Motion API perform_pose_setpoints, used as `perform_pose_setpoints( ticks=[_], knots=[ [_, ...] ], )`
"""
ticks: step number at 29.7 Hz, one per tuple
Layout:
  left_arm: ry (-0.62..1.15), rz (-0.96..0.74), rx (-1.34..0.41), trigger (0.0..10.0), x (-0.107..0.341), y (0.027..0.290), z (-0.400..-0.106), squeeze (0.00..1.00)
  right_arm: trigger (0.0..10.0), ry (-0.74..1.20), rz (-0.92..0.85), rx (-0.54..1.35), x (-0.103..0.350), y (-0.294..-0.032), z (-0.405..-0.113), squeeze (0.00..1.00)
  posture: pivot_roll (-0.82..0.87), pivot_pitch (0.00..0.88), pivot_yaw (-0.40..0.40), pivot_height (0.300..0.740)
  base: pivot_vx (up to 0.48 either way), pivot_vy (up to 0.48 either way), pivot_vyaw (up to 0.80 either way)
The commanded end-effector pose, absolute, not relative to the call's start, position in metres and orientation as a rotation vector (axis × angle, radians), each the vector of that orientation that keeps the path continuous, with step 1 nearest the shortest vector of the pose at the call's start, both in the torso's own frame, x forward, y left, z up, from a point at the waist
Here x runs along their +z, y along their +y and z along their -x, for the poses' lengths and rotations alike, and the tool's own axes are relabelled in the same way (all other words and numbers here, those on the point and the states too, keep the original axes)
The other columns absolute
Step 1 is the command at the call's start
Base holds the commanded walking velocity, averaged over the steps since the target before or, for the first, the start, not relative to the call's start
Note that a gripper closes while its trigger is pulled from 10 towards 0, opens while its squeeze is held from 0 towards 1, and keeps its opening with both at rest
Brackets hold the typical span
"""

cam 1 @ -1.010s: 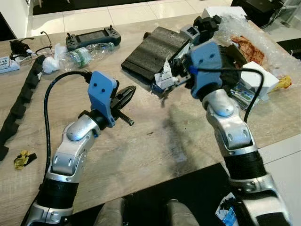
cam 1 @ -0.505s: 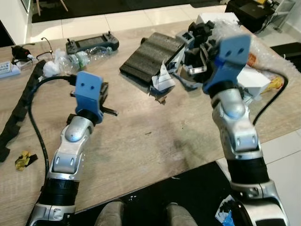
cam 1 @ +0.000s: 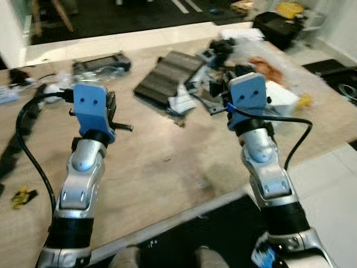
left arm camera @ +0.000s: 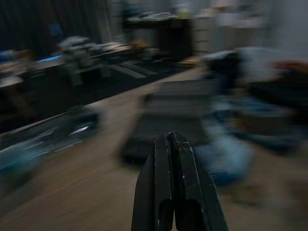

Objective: Picking trash to rubbish bin

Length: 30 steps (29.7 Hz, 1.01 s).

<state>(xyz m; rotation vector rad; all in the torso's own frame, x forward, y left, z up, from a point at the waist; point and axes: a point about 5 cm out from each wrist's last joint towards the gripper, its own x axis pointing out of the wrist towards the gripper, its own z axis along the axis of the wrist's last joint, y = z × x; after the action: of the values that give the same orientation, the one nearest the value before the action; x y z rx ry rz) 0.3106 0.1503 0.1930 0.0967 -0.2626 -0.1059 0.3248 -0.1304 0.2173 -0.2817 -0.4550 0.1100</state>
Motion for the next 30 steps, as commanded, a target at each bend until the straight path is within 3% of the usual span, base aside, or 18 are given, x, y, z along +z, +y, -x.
perform_pose_setpoints(
  ticks=[1,8,30],
  knots=[
    [-0.263,-0.105,-0.149,10.0,0.191,0.14,-0.312,0.0,10.0,-0.417,0.234,0.056,0.21,-0.142,-0.327,0.0,0.03,0.027,-0.008,0.74,0.0,0.0,-0.8],
    [-0.255,-0.118,-0.161,10.0,0.189,0.142,-0.312,0.0,10.0,-0.335,0.215,0.018,0.187,-0.151,-0.328,0.0,0.03,0.023,-0.011,0.74,0.0,0.0,-0.8],
    [-0.246,-0.127,-0.168,10.0,0.187,0.142,-0.313,0.0,10.0,-0.323,0.192,0.005,0.179,-0.152,-0.328,0.0,0.03,0.03,-0.011,0.74,0.0,0.0,-0.8]
  ],
)
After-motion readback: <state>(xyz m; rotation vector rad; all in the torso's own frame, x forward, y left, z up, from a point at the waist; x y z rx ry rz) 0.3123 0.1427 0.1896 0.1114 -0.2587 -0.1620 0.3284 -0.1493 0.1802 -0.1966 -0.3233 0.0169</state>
